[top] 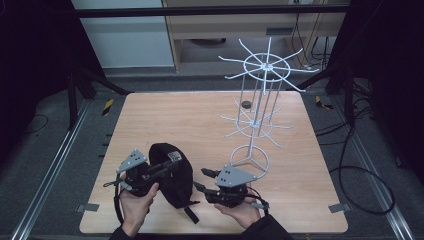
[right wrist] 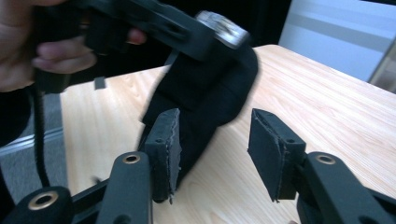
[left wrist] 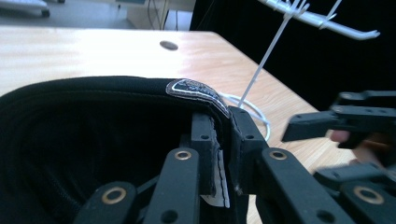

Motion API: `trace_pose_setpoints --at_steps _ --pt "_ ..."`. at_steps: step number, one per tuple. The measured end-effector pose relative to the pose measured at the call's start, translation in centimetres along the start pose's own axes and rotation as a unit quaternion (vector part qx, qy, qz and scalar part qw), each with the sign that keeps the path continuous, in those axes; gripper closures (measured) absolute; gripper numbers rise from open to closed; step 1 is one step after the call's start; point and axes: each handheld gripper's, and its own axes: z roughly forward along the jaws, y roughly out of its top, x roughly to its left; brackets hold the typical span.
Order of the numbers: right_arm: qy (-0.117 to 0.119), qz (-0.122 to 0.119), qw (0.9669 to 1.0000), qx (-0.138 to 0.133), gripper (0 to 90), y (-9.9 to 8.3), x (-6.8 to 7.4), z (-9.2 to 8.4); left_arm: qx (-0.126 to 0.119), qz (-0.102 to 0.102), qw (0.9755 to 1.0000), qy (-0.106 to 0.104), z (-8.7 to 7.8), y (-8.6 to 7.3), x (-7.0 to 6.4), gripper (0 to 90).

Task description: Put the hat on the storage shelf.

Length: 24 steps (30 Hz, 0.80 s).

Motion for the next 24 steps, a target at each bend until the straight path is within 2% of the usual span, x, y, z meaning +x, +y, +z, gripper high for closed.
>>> trace_pose_setpoints --at_steps 3,7,10,13,14,16,17,19,21,24 --pt "-0.005 0.015 0.9999 0.006 50.8 -0.2 -0.5 0.1 -0.016 0.012 0.9998 -0.007 -0.5 0.4 -0.4 81.3" --pt "0.000 0.021 0.9997 0.011 48.1 -0.4 -0.4 0.6 -0.032 0.023 0.9990 -0.020 -0.8 0.7 -1.0 81.4" --pt "0.004 0.028 0.9996 0.009 48.9 -0.6 -0.2 1.3 -0.033 0.029 0.9986 -0.030 -0.7 0.5 -1.5 81.4" --pt "0.002 0.030 0.9995 0.014 53.6 -0.8 -0.2 1.8 -0.028 0.034 0.9984 -0.036 -0.6 0.4 -1.7 81.3" --pt "0.018 0.045 0.9987 0.019 66.2 -1.2 -0.4 2.3 -0.023 0.037 0.9983 -0.039 -0.4 0.2 -1.8 81.4" --pt "0.028 0.051 0.9981 0.022 81.6 -1.4 -0.5 2.4 -0.021 0.038 0.9984 -0.038 -0.3 0.1 -1.7 81.3" --pt "0.032 0.052 0.9979 0.023 86.1 -1.5 -0.5 2.5 -0.020 0.037 0.9984 -0.039 -0.2 0.1 -1.6 81.3" --pt "0.033 0.051 0.9979 0.025 88.2 -1.4 -0.5 2.5 -0.019 0.035 0.9984 -0.040 -0.2 0.1 -1.5 81.1" --pt "0.013 0.026 0.9991 0.030 89.3 -1.0 -0.2 2.5 -0.023 0.033 0.9983 -0.042 -0.4 0.0 -1.2 81.0" --pt "-0.018 -0.011 0.9993 0.032 89.4 -0.4 0.2 2.4 -0.026 0.033 0.9983 -0.040 -0.8 -0.1 -0.7 81.0"
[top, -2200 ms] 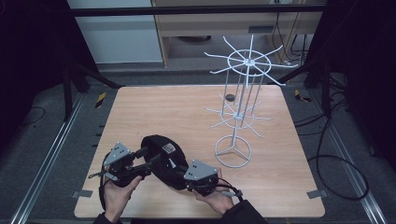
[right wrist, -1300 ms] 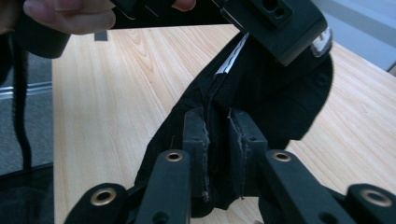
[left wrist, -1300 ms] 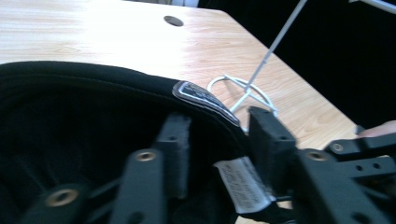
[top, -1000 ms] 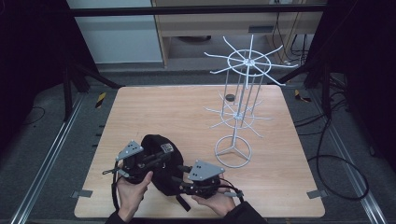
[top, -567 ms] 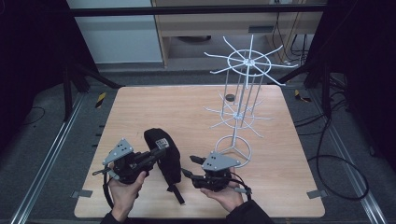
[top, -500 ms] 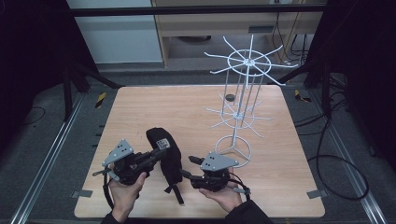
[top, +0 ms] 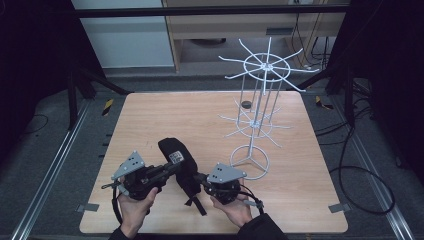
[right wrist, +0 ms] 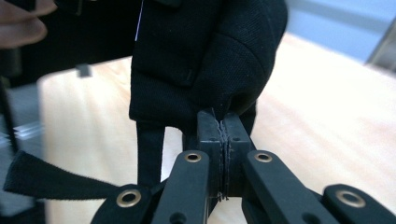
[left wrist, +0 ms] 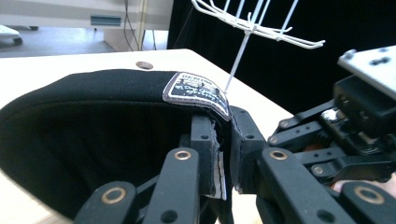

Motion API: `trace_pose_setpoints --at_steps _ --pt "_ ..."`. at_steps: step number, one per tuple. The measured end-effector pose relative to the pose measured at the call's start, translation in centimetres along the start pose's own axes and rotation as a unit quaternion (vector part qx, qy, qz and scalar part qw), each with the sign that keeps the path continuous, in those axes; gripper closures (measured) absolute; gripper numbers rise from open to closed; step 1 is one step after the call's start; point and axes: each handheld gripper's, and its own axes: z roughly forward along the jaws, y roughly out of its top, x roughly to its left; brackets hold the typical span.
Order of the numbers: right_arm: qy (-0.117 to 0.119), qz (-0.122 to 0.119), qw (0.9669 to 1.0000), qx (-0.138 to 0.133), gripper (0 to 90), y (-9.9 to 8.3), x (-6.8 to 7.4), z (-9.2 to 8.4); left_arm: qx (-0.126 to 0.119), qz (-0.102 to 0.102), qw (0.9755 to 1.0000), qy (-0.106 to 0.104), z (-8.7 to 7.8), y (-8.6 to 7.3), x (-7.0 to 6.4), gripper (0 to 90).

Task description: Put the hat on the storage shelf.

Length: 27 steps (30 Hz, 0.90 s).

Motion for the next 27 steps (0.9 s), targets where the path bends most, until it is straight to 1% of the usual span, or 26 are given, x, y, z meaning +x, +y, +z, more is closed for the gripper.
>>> trace_pose_setpoints --at_steps 1,2,3,4,5,7,8,9,12,14,15,16,17,19,20,21,22,23,24,25,27 --pt "-0.010 -0.011 0.9999 0.001 89.3 0.2 0.1 0.0 0.000 0.000 1.0000 0.000 0.0 0.0 0.0 80.9" --pt "-0.015 -0.018 0.9997 0.002 89.3 0.2 0.3 0.1 0.005 -0.001 1.0000 0.003 -0.5 -0.5 0.3 80.9" --pt "-0.012 -0.018 0.9997 0.005 89.1 0.3 0.3 0.1 0.009 0.001 0.9999 0.006 -0.8 -0.8 0.4 80.8" --pt "-0.003 -0.017 0.9998 0.010 88.9 0.3 0.4 0.3 0.009 0.001 0.9999 0.006 -0.8 -0.8 0.4 80.7" --pt "0.005 -0.015 0.9998 0.013 88.6 0.2 0.5 0.5 0.018 0.005 0.9997 0.016 -1.6 -1.7 0.8 80.5" --pt "0.025 -0.007 0.9994 0.021 87.5 0.0 0.9 1.1 0.029 0.002 0.9993 0.025 -2.5 -2.7 1.2 80.4" --pt "0.031 -0.006 0.9992 0.025 86.2 -0.1 1.1 1.5 0.035 0.005 0.9988 0.033 -2.9 -3.1 1.4 80.1" --pt "0.035 -0.008 0.9990 0.026 84.7 -0.1 1.4 1.9 0.038 0.005 0.9984 0.041 -3.4 -3.6 1.7 79.7" --pt "0.047 0.000 0.9984 0.030 82.5 -0.2 2.2 3.1 0.050 0.005 0.9969 0.061 -4.7 -4.5 2.5 78.2" --pt "0.050 -0.001 0.9982 0.034 82.5 0.0 2.8 3.9 0.056 0.007 0.9957 0.073 -5.1 -4.8 2.9 77.1" --pt "0.050 -0.001 0.9982 0.034 82.5 0.0 2.8 3.9 0.056 0.007 0.9957 0.073 -5.1 -4.8 2.9 76.3" --pt "0.052 -0.003 0.9979 0.040 83.5 0.1 3.4 5.0 0.061 0.007 0.9948 0.082 -5.2 -4.9 3.2 74.8" --pt "0.051 -0.004 0.9978 0.042 83.7 0.1 3.6 5.3 0.069 0.008 0.9927 0.099 -5.1 -5.1 3.6 73.4" --pt "0.043 -0.007 0.9976 0.053 84.5 0.1 4.0 6.1 0.076 0.006 0.9902 0.117 -5.0 -5.4 4.1 70.0" --pt "0.038 -0.008 0.9976 0.057 85.0 0.1 4.1 6.5 0.084 0.009 0.9882 0.128 -4.8 -5.6 4.4 68.3" --pt "0.034 -0.005 0.9975 0.061 85.4 0.0 4.2 6.8 0.092 0.013 0.9857 0.141 -4.8 -5.8 4.7 66.1" --pt "0.031 -0.004 0.9973 0.066 85.7 0.0 4.2 7.1 0.099 0.015 0.9831 0.153 -4.7 -6.0 5.1 62.6" --pt "0.025 -0.003 0.9972 0.070 85.9 0.0 4.3 7.3 0.103 0.015 0.9814 0.161 -4.7 -6.1 5.4 58.0" --pt "0.021 -0.001 0.9969 0.076 86.1 -0.1 4.3 7.6 0.106 0.006 0.9800 0.169 -4.8 -6.2 5.7 53.2" --pt "0.019 -0.001 0.9965 0.081 86.4 -0.2 4.2 7.9 0.104 0.000 0.9794 0.173 -4.9 -6.2 6.0 49.4" --pt "0.014 0.000 0.9953 0.096 86.8 -0.4 4.3 8.4 0.098 -0.007 0.9789 0.179 -5.1 -6.2 6.4 46.3"
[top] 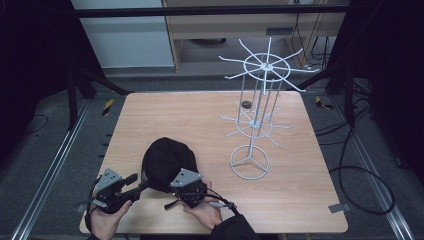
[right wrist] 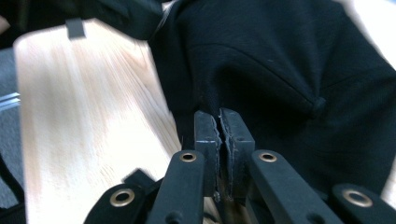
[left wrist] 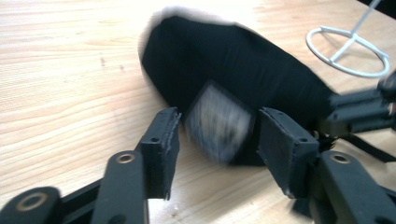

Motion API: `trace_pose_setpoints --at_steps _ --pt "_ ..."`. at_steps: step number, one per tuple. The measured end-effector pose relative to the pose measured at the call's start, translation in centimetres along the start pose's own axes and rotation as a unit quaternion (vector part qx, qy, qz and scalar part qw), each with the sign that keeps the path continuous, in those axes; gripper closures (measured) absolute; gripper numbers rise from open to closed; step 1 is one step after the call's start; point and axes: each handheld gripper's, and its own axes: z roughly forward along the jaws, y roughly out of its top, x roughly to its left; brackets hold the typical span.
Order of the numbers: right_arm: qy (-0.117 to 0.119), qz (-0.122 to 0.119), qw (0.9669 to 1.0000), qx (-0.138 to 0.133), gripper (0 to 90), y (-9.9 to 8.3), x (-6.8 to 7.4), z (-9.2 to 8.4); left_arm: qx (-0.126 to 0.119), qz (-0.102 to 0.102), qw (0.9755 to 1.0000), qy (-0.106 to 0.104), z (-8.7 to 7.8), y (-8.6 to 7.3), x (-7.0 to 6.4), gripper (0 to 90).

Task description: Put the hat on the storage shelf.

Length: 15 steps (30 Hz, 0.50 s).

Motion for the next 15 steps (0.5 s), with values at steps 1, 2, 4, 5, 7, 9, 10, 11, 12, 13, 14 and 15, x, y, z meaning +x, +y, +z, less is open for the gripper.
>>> trace_pose_setpoints --at_steps 1,2,4,5,7,9,10,11,12,13,14,15 --pt "-0.001 -0.001 1.0000 0.005 87.0 -0.1 0.0 0.3 -0.003 -0.001 1.0000 0.003 -0.1 0.1 0.2 45.1" --pt "0.002 -0.001 0.9999 0.010 86.9 -0.2 0.1 0.5 -0.006 -0.001 0.9999 0.008 -0.1 0.1 0.3 44.0" --pt "0.004 -0.004 0.9999 0.016 86.3 -0.5 0.2 0.9 -0.016 -0.004 0.9998 0.012 -0.2 0.3 0.4 42.0" --pt "0.007 -0.002 0.9999 0.013 85.0 -0.6 0.3 0.9 -0.021 -0.004 0.9997 0.014 -0.3 0.5 0.5 41.0" --pt "0.018 0.005 0.9998 0.007 78.3 -0.5 0.1 0.7 -0.029 -0.003 0.9995 0.013 -0.5 0.8 0.5 40.0" --pt "0.021 0.007 0.9997 -0.010 70.9 -0.4 -0.1 -0.1 -0.035 -0.003 0.9993 0.014 -0.5 1.0 0.5 39.2" --pt "0.020 0.008 0.9996 -0.020 69.1 -0.4 -0.3 -0.6 -0.039 0.001 0.9992 0.011 -0.6 1.3 0.5 39.0" --pt "0.020 0.013 0.9993 -0.030 66.5 -0.4 -0.6 -1.3 -0.041 0.003 0.9991 0.011 -0.6 1.5 0.4 38.6" --pt "0.019 0.016 0.9989 -0.039 64.0 -0.4 -0.9 -2.0 -0.040 0.006 0.9991 0.010 -0.5 1.7 0.3 38.5" --pt "0.011 0.020 0.9988 -0.044 62.0 -0.5 -1.3 -2.7 -0.039 0.009 0.9992 0.008 -0.4 1.8 0.3 38.4" --pt "0.004 0.024 0.9985 -0.049 61.4 -0.6 -1.8 -3.5 -0.037 0.013 0.9992 0.005 -0.2 2.1 0.2 38.1" --pt "-0.001 0.025 0.9983 -0.052 60.1 -0.8 -2.3 -4.2 -0.035 0.017 0.9992 0.002 0.0 2.3 0.1 37.8"
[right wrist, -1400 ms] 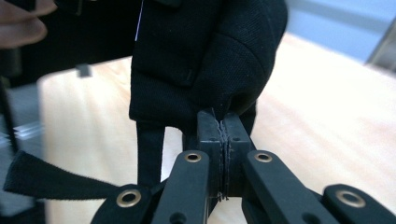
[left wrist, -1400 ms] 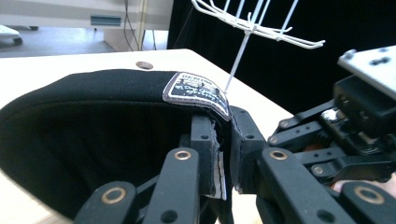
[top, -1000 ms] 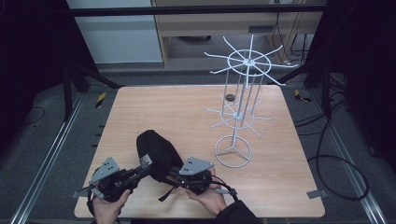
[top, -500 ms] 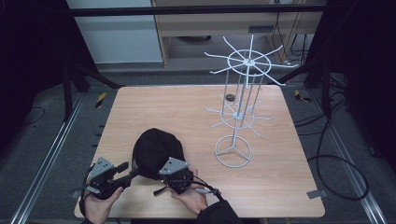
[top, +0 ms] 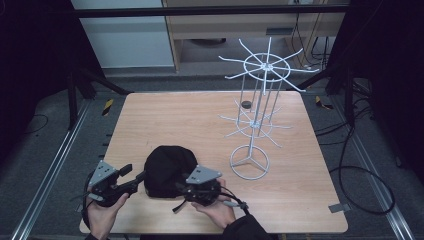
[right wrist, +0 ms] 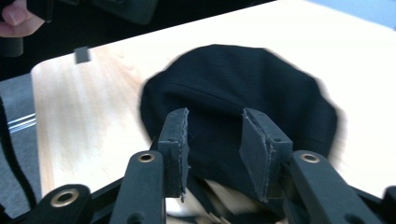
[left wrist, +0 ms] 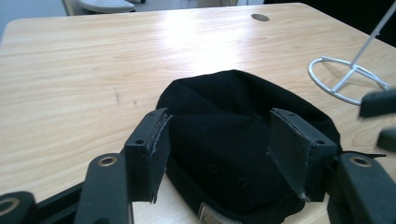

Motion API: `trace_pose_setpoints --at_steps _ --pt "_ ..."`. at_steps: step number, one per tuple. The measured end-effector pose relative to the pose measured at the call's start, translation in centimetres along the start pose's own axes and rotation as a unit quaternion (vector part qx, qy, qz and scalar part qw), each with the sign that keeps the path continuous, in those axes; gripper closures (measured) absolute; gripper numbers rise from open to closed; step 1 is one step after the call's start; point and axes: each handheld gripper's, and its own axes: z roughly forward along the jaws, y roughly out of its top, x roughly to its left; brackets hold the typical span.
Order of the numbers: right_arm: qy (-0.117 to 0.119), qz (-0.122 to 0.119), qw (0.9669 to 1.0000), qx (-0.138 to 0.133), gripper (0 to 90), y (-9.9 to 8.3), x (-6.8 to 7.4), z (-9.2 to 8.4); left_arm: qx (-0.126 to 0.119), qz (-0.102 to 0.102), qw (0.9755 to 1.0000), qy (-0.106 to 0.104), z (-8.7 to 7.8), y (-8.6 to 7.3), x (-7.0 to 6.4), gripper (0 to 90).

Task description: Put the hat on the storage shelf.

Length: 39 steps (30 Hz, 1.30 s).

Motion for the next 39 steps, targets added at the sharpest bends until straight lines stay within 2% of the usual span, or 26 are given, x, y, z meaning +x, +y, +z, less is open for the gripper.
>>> trace_pose_setpoints --at_steps 3,7,10,14,18,21,23,28,29,30,31,32,33,35,36,39 --pt "-0.024 0.019 0.9995 -0.010 55.2 -0.7 -1.7 -2.3 0.007 0.010 0.9998 -0.015 0.8 0.7 -0.3 37.1" --pt "-0.055 0.043 0.9974 -0.018 50.3 -2.2 -3.6 -5.1 0.017 0.024 0.9993 -0.023 2.4 1.5 -1.0 37.1" --pt "-0.074 0.050 0.9956 -0.028 47.2 -3.5 -4.6 -7.2 0.027 0.040 0.9985 -0.026 3.6 2.1 -1.7 36.8" --pt "-0.096 0.061 0.9930 -0.029 42.7 -5.3 -5.6 -9.7 0.043 0.057 0.9971 -0.024 5.0 2.7 -2.5 35.8" --pt "-0.121 0.071 0.9898 -0.024 40.7 -7.0 -6.6 -11.9 0.068 0.074 0.9948 -0.016 6.4 2.7 -3.1 34.7" --pt "-0.133 0.075 0.9880 -0.023 40.4 -7.5 -7.1 -12.7 0.078 0.081 0.9936 -0.013 6.9 2.5 -3.1 34.7" --pt "-0.150 0.088 0.9845 -0.026 39.7 -8.2 -8.0 -14.0 0.091 0.086 0.9921 -0.010 7.4 2.3 -3.1 34.6" --pt "-0.186 0.099 0.9772 -0.028 39.1 -9.2 -9.5 -15.7 0.111 0.103 0.9885 -0.006 8.3 2.1 -3.2 34.4" --pt "-0.190 0.102 0.9760 -0.028 38.9 -9.4 -9.8 -16.0 0.111 0.103 0.9885 -0.006 8.3 2.1 -3.2 34.4" --pt "-0.195 0.107 0.9746 -0.026 38.9 -9.6 -10.1 -16.1 0.124 0.116 0.9854 -0.004 8.6 2.0 -3.3 34.4" --pt "-0.195 0.107 0.9746 -0.026 38.9 -9.6 -10.1 -16.1 0.124 0.116 0.9854 -0.004 8.6 2.0 -3.3 34.4" --pt "-0.198 0.111 0.9735 -0.025 38.9 -9.9 -10.4 -16.3 0.137 0.126 0.9826 0.001 8.9 1.9 -3.3 34.4" --pt "-0.201 0.111 0.9732 -0.020 38.9 -10.0 -10.6 -16.3 0.143 0.128 0.9814 0.000 9.1 1.8 -3.3 34.6" --pt "-0.205 0.109 0.9727 -0.014 38.9 -10.2 -10.8 -16.2 0.147 0.128 0.9808 -0.001 9.3 1.6 -3.3 34.6" --pt "-0.206 0.108 0.9725 -0.010 38.9 -10.2 -10.8 -16.2 0.151 0.133 0.9795 -0.002 9.4 1.6 -3.4 34.3" --pt "-0.206 0.107 0.9726 -0.008 38.6 -10.2 -11.0 -16.1 0.152 0.136 0.9790 -0.006 9.5 1.6 -3.6 34.4"
